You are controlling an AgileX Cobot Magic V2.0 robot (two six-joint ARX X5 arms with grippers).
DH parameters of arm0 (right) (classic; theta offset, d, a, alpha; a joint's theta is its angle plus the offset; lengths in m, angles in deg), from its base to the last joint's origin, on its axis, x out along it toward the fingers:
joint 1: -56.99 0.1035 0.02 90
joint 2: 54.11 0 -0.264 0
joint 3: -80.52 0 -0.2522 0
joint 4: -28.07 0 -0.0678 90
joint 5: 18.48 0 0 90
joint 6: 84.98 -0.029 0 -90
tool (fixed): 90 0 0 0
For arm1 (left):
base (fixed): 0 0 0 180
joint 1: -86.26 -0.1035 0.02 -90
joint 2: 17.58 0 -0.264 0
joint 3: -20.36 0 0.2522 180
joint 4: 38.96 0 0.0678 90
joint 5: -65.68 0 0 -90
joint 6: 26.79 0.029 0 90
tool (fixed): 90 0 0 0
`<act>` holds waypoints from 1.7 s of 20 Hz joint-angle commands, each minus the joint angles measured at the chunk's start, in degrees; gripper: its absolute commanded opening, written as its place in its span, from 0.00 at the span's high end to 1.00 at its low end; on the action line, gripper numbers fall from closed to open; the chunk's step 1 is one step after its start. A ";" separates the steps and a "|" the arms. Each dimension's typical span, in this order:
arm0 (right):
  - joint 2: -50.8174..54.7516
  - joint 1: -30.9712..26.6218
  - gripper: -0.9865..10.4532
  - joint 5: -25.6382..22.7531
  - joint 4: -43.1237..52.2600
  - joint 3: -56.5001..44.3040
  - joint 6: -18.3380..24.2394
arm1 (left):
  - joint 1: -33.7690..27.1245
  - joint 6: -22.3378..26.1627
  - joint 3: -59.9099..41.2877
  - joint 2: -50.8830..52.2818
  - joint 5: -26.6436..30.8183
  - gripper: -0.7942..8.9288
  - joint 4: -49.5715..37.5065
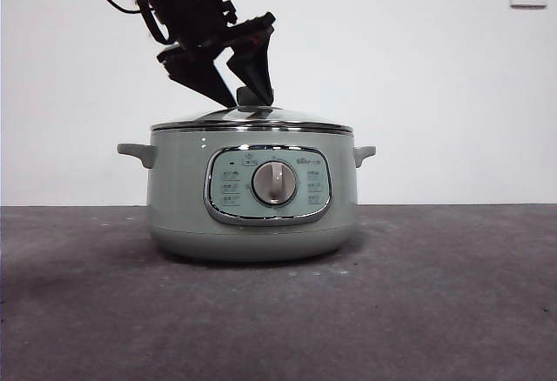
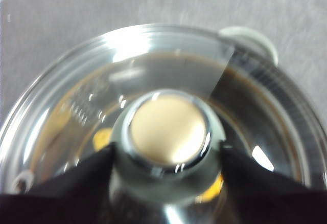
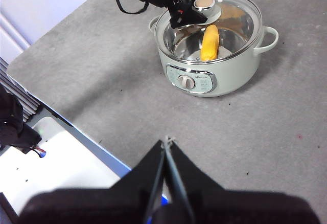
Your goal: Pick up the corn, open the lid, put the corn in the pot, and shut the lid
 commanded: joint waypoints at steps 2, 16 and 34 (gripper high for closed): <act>0.13 0.04 0.92 -0.04 -1.55 -0.35 1.25 | -0.39 0.28 4.20 0.20 0.13 0.43 3.28; 0.04 0.07 0.92 -6.73 -1.55 -0.35 4.35 | -0.37 -1.70 12.22 16.26 -4.59 0.44 23.87; -2.40 0.07 0.92 -7.67 -1.55 -0.37 6.40 | 0.70 -7.30 12.02 42.38 -11.82 0.92 45.59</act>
